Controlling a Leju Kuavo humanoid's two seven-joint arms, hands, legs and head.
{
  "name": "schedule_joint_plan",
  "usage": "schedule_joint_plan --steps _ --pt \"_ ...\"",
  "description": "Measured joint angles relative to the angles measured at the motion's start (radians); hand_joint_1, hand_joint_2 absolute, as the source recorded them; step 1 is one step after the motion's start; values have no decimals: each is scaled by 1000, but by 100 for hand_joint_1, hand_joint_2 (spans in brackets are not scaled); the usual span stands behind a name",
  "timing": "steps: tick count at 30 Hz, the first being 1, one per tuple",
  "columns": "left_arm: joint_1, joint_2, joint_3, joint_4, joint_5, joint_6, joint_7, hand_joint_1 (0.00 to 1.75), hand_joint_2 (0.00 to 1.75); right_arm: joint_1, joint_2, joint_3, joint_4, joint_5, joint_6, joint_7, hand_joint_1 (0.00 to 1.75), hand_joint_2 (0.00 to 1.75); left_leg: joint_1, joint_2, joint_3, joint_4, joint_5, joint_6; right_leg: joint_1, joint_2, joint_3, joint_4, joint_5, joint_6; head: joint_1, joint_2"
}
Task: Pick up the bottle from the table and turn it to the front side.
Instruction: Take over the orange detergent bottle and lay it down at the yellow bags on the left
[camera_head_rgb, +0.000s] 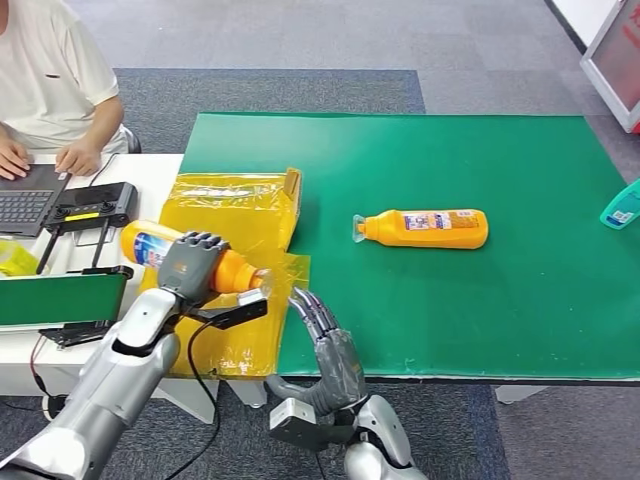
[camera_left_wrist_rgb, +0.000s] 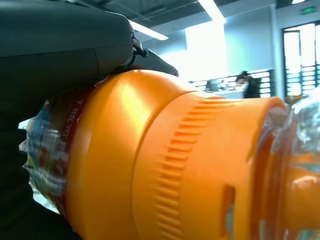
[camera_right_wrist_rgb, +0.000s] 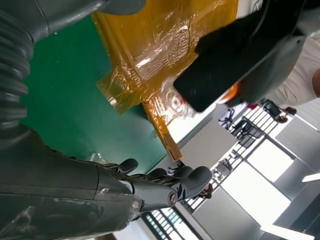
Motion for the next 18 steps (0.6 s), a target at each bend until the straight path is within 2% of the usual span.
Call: schedule_joint_plan --steps 4,9,18 --pt "-66 -41 -87 15 53 -71 2 175 175 -3 2 0 0 0 12 -3 0 175 0 0 0 0 0 0 0 0 0 0 0 0 0 0" --pt "-113 -81 -162 32 112 -139 -3 175 175 -5 3 2 0 -5 17 -12 0 175 0 0 -1 0 0 0 0 0 -1 0 0 0 0 0" --pt "-159 -93 -241 93 209 -209 11 175 175 -1 4 -2 0 -22 15 -16 0 175 0 0 -2 0 0 0 0 0 -2 0 0 0 0 0"
